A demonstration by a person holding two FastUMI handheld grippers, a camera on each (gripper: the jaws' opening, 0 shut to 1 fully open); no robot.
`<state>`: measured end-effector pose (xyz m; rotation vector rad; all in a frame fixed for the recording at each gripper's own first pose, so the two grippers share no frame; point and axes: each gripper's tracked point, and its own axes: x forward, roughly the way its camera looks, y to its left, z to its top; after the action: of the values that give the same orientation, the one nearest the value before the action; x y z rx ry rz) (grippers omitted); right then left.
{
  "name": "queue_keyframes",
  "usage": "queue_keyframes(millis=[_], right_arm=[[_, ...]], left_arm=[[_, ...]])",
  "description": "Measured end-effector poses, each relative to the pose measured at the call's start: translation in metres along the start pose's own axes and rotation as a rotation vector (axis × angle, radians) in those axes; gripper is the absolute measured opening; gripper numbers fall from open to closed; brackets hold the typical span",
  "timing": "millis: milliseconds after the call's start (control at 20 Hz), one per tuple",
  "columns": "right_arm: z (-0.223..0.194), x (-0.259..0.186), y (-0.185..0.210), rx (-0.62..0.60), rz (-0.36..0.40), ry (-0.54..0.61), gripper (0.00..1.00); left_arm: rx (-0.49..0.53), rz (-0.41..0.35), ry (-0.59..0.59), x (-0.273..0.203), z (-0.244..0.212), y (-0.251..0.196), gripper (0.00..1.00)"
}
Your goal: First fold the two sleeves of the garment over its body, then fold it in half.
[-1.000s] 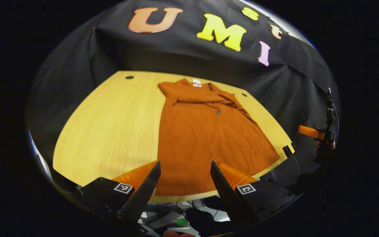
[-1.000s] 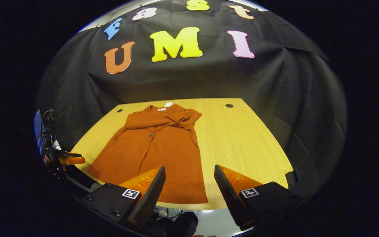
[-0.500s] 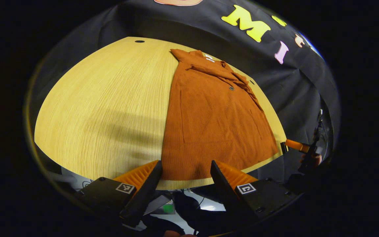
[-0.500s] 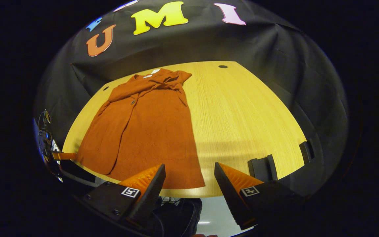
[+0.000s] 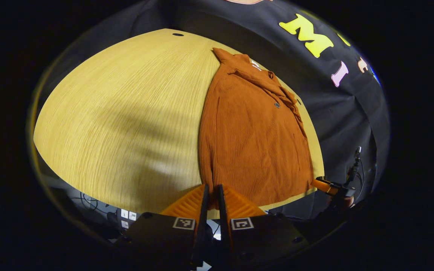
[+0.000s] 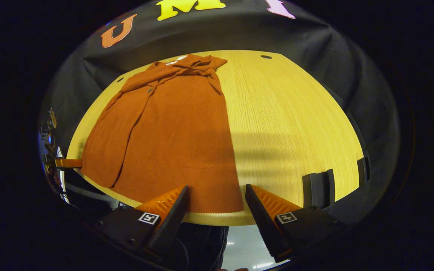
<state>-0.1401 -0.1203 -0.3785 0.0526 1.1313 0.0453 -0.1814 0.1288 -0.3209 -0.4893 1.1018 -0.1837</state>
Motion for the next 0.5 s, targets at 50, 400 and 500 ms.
queue_keyframes(millis=[50,400,500], right_arm=[[0.004,0.003,0.001,0.001,-0.008,-0.007,0.96],[0.003,0.007,0.014,-0.051,-0.003,0.032,0.07],[0.003,0.006,0.017,-0.034,0.018,0.053,0.1]], left_arm=[[0.007,0.002,0.005,0.0,0.0,0.0,0.17],[0.01,-0.016,0.053,0.003,-0.003,-0.012,0.06],[0.015,-0.025,0.05,-0.001,-0.002,-0.014,0.05]])
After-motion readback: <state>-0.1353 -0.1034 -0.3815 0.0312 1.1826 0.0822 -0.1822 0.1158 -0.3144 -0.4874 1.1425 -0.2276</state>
